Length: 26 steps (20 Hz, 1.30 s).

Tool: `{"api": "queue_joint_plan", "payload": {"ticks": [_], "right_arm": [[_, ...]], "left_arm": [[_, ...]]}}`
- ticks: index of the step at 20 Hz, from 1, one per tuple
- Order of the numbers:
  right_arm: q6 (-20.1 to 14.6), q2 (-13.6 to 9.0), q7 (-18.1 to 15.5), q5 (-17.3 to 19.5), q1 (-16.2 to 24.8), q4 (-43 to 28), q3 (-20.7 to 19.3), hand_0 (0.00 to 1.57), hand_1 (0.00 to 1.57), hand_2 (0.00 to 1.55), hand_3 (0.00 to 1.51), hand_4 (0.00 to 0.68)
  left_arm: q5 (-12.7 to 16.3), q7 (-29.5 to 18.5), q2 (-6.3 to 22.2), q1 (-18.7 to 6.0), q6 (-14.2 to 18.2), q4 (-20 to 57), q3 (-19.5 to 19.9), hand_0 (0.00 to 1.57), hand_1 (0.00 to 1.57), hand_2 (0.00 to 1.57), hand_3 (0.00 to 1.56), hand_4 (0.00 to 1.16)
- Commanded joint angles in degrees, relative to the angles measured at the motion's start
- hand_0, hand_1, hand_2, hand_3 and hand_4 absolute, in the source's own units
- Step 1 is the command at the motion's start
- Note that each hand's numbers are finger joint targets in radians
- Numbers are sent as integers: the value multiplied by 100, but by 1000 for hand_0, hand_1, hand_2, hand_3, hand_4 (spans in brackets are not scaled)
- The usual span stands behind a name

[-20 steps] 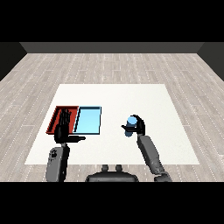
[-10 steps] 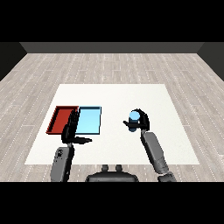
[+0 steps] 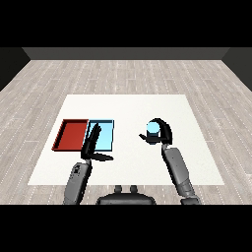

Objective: Pick the blue can and put it in the blue box

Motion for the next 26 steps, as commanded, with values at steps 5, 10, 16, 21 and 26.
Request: {"api": "queue_joint_plan", "payload": {"ticks": [5,10,16,21,26], "right_arm": [[-300,472,19,605,-117,29,278,1435,1435,1452,1404,606],[-566,661,710,1144,-190,-502,702,1444,1444,1451,1398,614],[-85,601,199,840,-254,-26,341,1460,1460,1460,1398,610],[-697,681,656,910,-400,-309,956,1487,1487,1467,1400,609],[-184,682,429,983,-187,-549,631,1493,1493,1469,1401,610]], "left_arm": [[342,173,-31,-454,711,422,-813,0,0,0,0,0],[444,343,-32,-87,357,228,-945,0,0,0,0,0],[606,19,-32,-712,625,1139,-1007,0,0,0,0,0],[656,634,43,-880,704,780,-907,0,0,0,0,0],[1017,-148,-31,-1165,1205,1842,-1395,0,0,0,0,0]]}}
